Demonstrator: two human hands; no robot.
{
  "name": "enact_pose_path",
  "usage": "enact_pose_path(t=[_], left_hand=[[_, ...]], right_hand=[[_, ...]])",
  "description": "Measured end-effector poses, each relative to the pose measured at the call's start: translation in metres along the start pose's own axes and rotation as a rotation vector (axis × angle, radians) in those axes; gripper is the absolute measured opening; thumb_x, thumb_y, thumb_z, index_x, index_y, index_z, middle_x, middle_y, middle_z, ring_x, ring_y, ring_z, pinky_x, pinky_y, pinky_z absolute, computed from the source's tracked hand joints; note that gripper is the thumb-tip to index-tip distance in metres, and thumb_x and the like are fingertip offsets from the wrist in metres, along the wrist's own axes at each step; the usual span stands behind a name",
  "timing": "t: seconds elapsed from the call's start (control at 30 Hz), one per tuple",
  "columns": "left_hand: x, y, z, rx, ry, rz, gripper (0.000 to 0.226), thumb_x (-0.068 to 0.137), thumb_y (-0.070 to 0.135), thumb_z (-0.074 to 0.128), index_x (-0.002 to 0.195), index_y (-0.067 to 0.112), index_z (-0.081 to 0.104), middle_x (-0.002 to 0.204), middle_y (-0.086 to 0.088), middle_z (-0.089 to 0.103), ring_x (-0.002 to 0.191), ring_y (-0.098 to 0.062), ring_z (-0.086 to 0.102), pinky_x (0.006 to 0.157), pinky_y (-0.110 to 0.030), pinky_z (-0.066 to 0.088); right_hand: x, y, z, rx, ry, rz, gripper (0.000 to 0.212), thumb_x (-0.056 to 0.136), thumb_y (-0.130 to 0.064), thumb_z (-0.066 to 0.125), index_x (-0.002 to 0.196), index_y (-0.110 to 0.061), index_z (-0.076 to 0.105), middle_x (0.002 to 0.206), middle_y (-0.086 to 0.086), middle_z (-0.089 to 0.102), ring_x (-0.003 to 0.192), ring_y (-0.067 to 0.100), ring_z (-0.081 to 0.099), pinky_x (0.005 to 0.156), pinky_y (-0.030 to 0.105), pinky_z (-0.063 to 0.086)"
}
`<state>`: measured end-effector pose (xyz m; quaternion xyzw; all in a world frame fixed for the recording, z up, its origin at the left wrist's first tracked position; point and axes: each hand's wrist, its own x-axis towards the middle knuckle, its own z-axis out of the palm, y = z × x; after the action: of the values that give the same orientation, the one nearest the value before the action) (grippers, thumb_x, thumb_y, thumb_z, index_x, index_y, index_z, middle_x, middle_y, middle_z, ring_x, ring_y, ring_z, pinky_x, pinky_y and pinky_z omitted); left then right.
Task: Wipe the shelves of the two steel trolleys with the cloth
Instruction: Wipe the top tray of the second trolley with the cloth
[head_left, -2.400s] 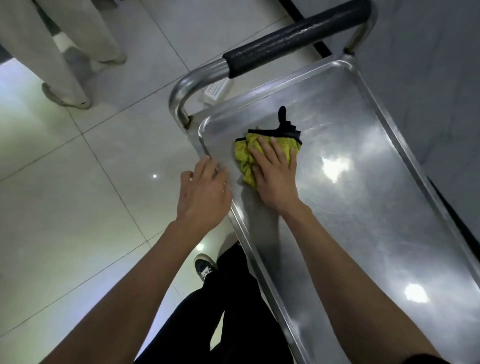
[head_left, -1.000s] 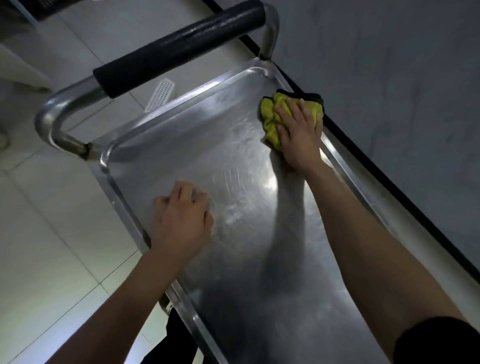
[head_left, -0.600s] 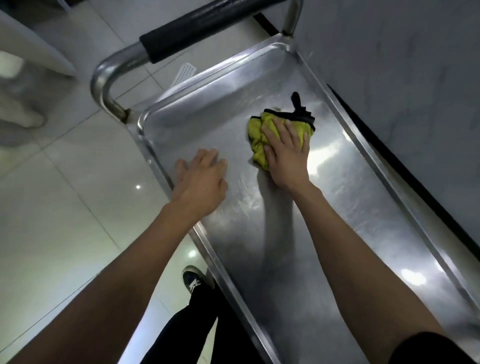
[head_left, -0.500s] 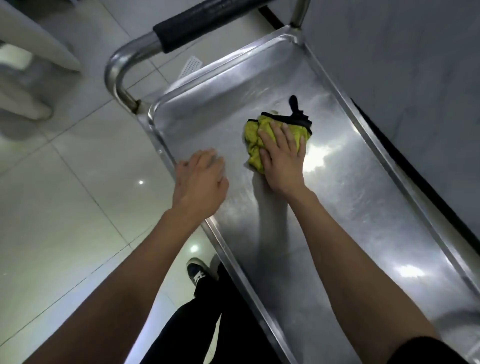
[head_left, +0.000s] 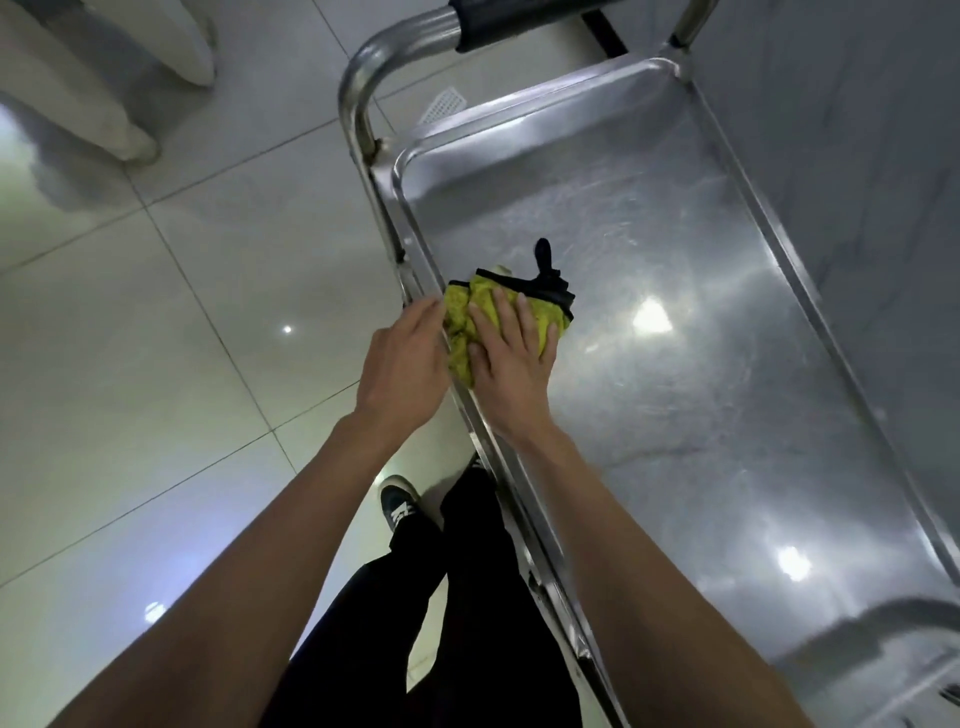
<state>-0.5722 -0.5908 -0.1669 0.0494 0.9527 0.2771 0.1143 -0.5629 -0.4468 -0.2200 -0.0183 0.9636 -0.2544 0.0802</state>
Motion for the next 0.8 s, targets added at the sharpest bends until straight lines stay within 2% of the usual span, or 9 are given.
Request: enact_pose_path(t=[0.07, 0.2, 0.33, 0.63, 0.8], left_hand=[[-0.001, -0.003, -0.002, 0.022, -0.010, 0.016, 0.051, 0.089, -0.002, 0.044, 0.139, 0.002, 0.054, 0.149, -0.014, 0.048, 0.124, -0.035, 0.055, 0.100, -0.051, 0.047], [0.000, -0.002, 0.001, 0.098, -0.026, 0.036, 0.054, 0.088, 0.005, 0.045, 0.141, 0.010, 0.053, 0.150, -0.009, 0.045, 0.138, -0.030, 0.040, 0.101, -0.048, 0.042], [0.006, 0.009, 0.009, 0.167, -0.020, 0.101, 0.044, 0.090, 0.010, 0.052, 0.133, 0.013, 0.058, 0.145, -0.008, 0.048, 0.138, -0.028, 0.038, 0.102, -0.049, 0.041], [0.038, 0.065, 0.051, 0.238, -0.146, 0.185, 0.046, 0.089, 0.014, 0.055, 0.134, 0.020, 0.060, 0.140, 0.000, 0.052, 0.129, -0.024, 0.044, 0.104, -0.042, 0.038], [0.045, 0.074, 0.070, 0.321, -0.095, 0.170, 0.021, 0.083, 0.017, 0.065, 0.103, 0.019, 0.073, 0.113, 0.001, 0.058, 0.109, -0.023, 0.050, 0.091, -0.042, 0.041]], right_hand=[[-0.004, -0.008, 0.005, -0.010, -0.012, -0.011, 0.046, 0.105, -0.030, 0.042, 0.151, -0.028, 0.043, 0.166, -0.004, 0.021, 0.155, 0.020, 0.005, 0.122, 0.057, -0.003], [-0.002, 0.003, -0.004, -0.025, -0.044, -0.081, 0.047, 0.106, -0.032, 0.041, 0.153, -0.030, 0.040, 0.166, -0.005, 0.022, 0.155, 0.018, 0.007, 0.123, 0.053, -0.001], [0.003, 0.025, -0.019, -0.054, -0.028, -0.139, 0.046, 0.106, -0.031, 0.042, 0.152, -0.030, 0.041, 0.164, -0.004, 0.026, 0.155, 0.018, 0.011, 0.124, 0.050, 0.001], [0.048, 0.106, -0.074, -0.055, 0.024, 0.063, 0.046, 0.106, -0.031, 0.043, 0.152, -0.031, 0.041, 0.166, -0.006, 0.020, 0.155, 0.017, 0.004, 0.124, 0.048, -0.004], [0.088, 0.168, -0.114, -0.046, 0.089, 0.152, 0.047, 0.106, -0.031, 0.042, 0.153, -0.032, 0.040, 0.166, -0.006, 0.021, 0.155, 0.018, 0.006, 0.124, 0.049, -0.002]])
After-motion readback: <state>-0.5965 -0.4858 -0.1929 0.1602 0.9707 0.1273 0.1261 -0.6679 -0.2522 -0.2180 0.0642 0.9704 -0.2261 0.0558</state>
